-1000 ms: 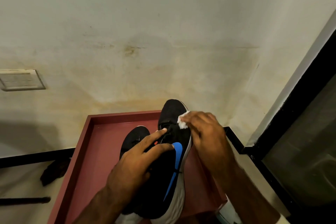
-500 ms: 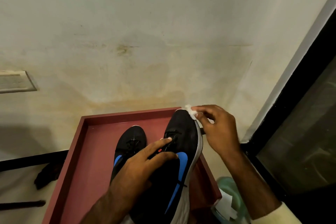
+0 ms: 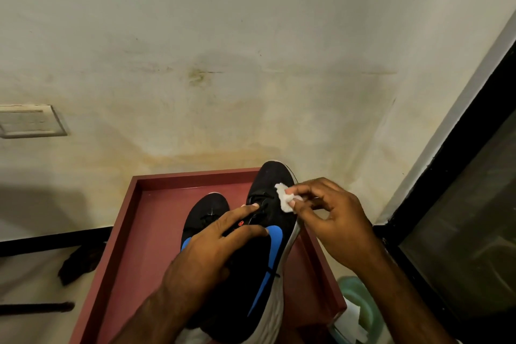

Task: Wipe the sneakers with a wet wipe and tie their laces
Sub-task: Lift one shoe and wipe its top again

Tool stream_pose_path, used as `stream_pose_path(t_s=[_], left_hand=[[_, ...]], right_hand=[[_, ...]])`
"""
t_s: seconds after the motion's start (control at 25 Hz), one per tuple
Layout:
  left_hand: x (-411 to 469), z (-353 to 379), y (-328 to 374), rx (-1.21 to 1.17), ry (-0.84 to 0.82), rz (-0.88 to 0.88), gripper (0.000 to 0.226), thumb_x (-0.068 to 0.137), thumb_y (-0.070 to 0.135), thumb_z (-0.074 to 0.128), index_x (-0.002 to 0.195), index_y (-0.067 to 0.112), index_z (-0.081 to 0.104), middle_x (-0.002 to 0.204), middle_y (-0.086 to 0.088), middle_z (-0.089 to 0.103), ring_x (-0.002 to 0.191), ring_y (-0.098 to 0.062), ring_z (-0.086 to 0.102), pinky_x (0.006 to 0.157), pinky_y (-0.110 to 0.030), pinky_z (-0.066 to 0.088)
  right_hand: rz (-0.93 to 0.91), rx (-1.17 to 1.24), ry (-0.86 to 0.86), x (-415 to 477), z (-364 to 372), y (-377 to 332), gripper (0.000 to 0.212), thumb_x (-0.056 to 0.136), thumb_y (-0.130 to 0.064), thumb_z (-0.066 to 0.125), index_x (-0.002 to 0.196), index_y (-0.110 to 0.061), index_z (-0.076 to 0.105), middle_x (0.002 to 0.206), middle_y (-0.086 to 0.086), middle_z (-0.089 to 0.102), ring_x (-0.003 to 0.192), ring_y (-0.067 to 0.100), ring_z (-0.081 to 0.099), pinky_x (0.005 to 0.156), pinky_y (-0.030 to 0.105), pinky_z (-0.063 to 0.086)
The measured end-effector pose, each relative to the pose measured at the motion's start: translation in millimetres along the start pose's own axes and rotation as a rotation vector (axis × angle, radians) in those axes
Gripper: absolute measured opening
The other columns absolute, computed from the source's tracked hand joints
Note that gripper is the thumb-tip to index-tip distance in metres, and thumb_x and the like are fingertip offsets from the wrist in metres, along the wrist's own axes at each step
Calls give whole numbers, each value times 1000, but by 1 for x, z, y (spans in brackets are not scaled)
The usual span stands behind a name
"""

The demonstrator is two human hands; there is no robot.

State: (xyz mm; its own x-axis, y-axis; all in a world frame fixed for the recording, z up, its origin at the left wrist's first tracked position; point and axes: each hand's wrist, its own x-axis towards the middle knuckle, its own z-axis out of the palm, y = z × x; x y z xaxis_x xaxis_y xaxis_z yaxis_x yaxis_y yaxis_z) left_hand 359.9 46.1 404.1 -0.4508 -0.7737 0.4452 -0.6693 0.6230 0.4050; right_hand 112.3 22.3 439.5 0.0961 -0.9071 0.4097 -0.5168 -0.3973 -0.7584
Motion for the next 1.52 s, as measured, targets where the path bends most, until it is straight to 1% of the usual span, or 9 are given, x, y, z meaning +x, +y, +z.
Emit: stream_pose_path(t_s=[0.16,0.32,0.44,0.52,0.8,0.96,1.12,1.4,1.52], left_hand=[[-2,2,-4,23,-14,-18,81,62,-6,85,124,40,62,153,7,52,122,-24,67,83,-28,60],[-4,2,2,93,-83,29,85,49,-1,92,122,36,68,151,4,54,117,-22,70,82,-17,48],[-3,1,5,47,-80,19,87,52,-1,94,124,37,65,152,5,52,121,-23,67,87,-23,49],[-2,0,4,43,-67,13,85,56,-2,91,125,38,63,154,6,50,124,-24,66,88,-27,53],[-2,-3,3,34,-54,25,89,49,-9,90,122,35,64,151,2,54,122,-15,59,80,-17,49],[-1,-4,5,84,-85,17,90,43,-9,92,119,33,67,147,0,58,114,-24,70,73,-9,42],[0,-2,3,56,-75,0,88,52,-12,85,122,36,64,151,3,54,118,-25,69,74,-20,52],[6,2,-1,58,-61,-3,90,53,-18,77,123,37,62,151,2,55,114,-25,70,69,-8,40],[7,2,0,79,-76,13,89,49,-17,82,120,33,66,146,-2,60,112,-28,72,70,-14,47]], right_hand=[[-16,-107,-198,-3,-1,3,16,93,-19,76,106,-29,79,103,-14,71,93,10,69,81,21,58],[-12,-191,135,12,3,13,14,97,-18,72,109,-22,76,106,-11,70,92,6,69,79,24,61],[192,180,371,22,-4,17,17,95,-20,75,112,-21,76,104,-9,78,94,6,75,86,23,63],[275,334,403,23,-6,17,19,95,-22,74,114,-21,76,104,-6,80,96,8,77,87,22,62],[273,431,372,22,1,13,15,96,-20,73,110,-24,77,103,-6,82,96,11,78,86,22,61],[266,403,346,21,4,14,16,96,-23,73,111,-26,77,105,-7,81,99,10,78,90,26,61],[263,382,343,22,5,16,17,96,-25,73,113,-24,77,105,-5,81,97,12,78,91,29,62],[210,323,256,19,15,12,19,95,-20,74,113,-20,77,102,-5,80,94,9,77,89,30,64],[89,108,153,13,22,10,17,96,-19,74,112,-25,77,107,-13,74,96,5,73,85,24,63]])
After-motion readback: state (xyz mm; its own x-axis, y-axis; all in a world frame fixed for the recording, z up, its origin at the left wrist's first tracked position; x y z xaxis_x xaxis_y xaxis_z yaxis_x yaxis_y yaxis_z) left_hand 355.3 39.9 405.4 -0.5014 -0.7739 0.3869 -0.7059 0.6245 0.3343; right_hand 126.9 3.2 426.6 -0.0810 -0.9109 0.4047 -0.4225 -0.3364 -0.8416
